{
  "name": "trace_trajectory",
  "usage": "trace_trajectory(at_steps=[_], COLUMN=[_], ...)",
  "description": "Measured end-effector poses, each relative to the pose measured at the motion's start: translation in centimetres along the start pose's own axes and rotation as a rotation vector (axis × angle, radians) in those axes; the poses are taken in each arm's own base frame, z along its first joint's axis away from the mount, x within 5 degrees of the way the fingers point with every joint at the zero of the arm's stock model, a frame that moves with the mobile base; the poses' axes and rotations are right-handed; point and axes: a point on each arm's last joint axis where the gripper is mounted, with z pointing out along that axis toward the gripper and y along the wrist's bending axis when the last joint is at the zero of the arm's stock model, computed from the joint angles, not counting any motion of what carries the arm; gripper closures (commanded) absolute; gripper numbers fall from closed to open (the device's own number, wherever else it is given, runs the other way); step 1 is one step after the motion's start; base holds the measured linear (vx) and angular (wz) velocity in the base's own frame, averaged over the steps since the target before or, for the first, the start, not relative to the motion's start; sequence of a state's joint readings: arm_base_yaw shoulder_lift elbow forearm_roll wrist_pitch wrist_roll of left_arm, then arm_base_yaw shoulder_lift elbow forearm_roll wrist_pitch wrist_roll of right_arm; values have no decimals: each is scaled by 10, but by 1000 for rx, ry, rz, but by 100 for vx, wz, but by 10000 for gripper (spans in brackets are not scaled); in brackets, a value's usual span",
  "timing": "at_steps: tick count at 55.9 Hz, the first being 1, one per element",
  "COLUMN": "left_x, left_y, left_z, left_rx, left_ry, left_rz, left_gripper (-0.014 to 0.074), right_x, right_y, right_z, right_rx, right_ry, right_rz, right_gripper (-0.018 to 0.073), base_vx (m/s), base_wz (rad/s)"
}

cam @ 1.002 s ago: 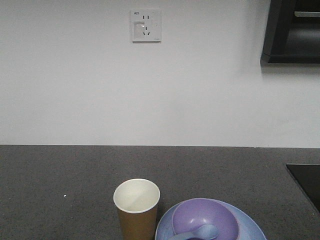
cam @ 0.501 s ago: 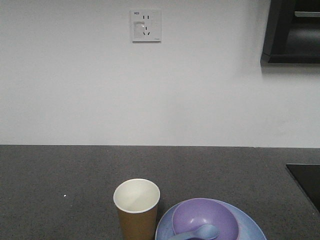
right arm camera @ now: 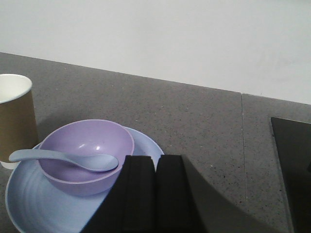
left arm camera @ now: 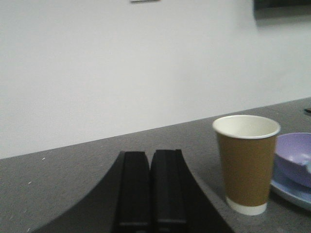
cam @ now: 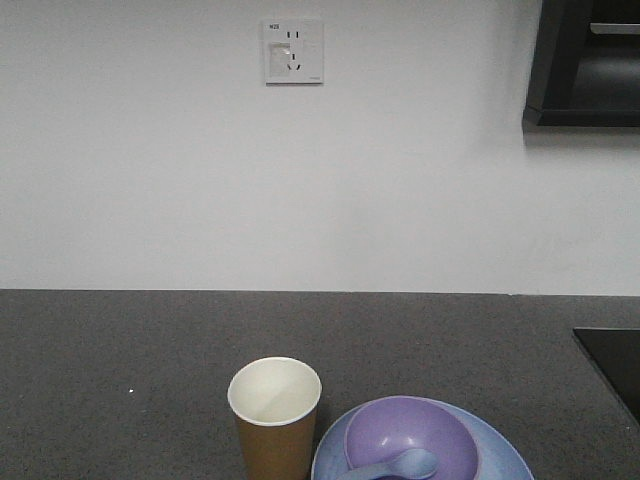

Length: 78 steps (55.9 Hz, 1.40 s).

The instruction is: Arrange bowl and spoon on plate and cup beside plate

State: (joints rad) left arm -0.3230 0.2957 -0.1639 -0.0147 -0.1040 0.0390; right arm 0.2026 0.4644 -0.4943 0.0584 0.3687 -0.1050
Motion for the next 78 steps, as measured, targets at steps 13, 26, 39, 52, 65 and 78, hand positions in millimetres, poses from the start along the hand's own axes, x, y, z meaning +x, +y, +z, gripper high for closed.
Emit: trace_trajectory(at_steps=[13,26,39,52,65,78], left_x=[51,66,66,66,66,66], left_y=[8,10,10,10,10,10], left_z=[-28,-32,-32,-32,-32,-32], left_rx=[-164,-203,-204,-204,-204,-204], left_ry=[3,149,157,157,157,157], left_rz=[-19,8,13,13,13,13], left_gripper=[599,599,599,599,599,599], right_x=[0,1,1,1,1,17], right_y=[0,0,0,0,0,0], right_z=[0,0,0,0,0,-2], right_rx=[0,-1,-1,-1,-1,12], right_ry=[0,6,8,8,8,-43], right_rz=[0,0,0,0,0,44], right_gripper=[568,568,568,568,568,568], base_vx=[0,0,0,0,0,0], base_wz=[0,0,0,0,0,0])
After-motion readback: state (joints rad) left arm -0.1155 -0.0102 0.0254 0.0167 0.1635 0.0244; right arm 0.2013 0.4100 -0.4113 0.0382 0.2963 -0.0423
